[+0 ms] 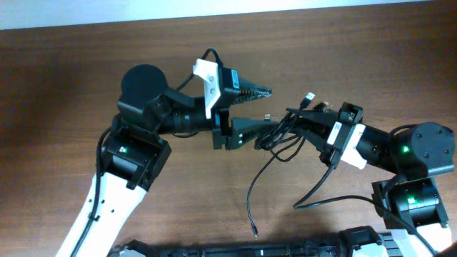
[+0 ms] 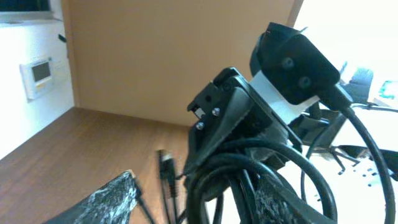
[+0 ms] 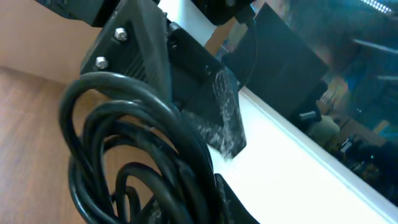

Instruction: Untangle cables

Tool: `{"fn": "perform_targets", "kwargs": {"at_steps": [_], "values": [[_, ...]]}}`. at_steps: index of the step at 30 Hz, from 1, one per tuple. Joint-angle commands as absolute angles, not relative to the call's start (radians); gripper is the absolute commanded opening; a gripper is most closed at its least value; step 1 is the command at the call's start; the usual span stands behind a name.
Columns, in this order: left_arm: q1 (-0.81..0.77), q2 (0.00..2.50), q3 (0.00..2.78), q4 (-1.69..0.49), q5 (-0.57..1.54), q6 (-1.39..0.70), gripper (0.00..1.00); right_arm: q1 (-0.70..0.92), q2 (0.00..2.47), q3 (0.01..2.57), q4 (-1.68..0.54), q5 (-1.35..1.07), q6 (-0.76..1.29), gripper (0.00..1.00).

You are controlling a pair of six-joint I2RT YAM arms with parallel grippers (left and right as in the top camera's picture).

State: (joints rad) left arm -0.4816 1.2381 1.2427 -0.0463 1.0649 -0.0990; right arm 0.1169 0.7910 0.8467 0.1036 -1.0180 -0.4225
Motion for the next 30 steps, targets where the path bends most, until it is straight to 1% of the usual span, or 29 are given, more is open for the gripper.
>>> {"fn": "perform_targets", "kwargs": {"at_steps": [1, 10, 11, 15, 21, 27, 30], "values": [[-0.502, 1.231, 1.259, -0.054, 1.069, -0.101, 0.6, 0.117, 0.786, 0.852, 0.117, -1.008, -0.415, 0.17], [-0.502, 1.231, 1.259, -0.121, 1.069, -0.101, 0.6, 0.117, 0.787, 0.852, 0.154, -0.99, -0.415, 0.17], [-0.502, 1.232, 1.259, -0.126, 1.069, -0.101, 0.61, 0.117, 0.788, 0.852, 0.154, -0.984, -0.415, 0.24], [-0.502, 1.232, 1.259, -0.162, 1.069, -0.101, 0.65, 0.117, 0.787, 0.852, 0.155, -0.926, -0.415, 0.24], [-0.502, 1.231, 1.258, -0.189, 1.077, -0.101, 0.65, 0.117, 0.787, 0.852, 0.174, -0.903, -0.415, 0.24], [-0.503, 1.231, 1.259, -0.205, 1.089, -0.101, 0.65, 0.117, 0.787, 0.852, 0.177, -0.825, -0.415, 0.24], [-0.521, 1.231, 1.259, -0.207, 1.089, -0.101, 0.66, 0.117, 0.787, 0.852, 0.176, -0.802, -0.414, 0.23]]}}
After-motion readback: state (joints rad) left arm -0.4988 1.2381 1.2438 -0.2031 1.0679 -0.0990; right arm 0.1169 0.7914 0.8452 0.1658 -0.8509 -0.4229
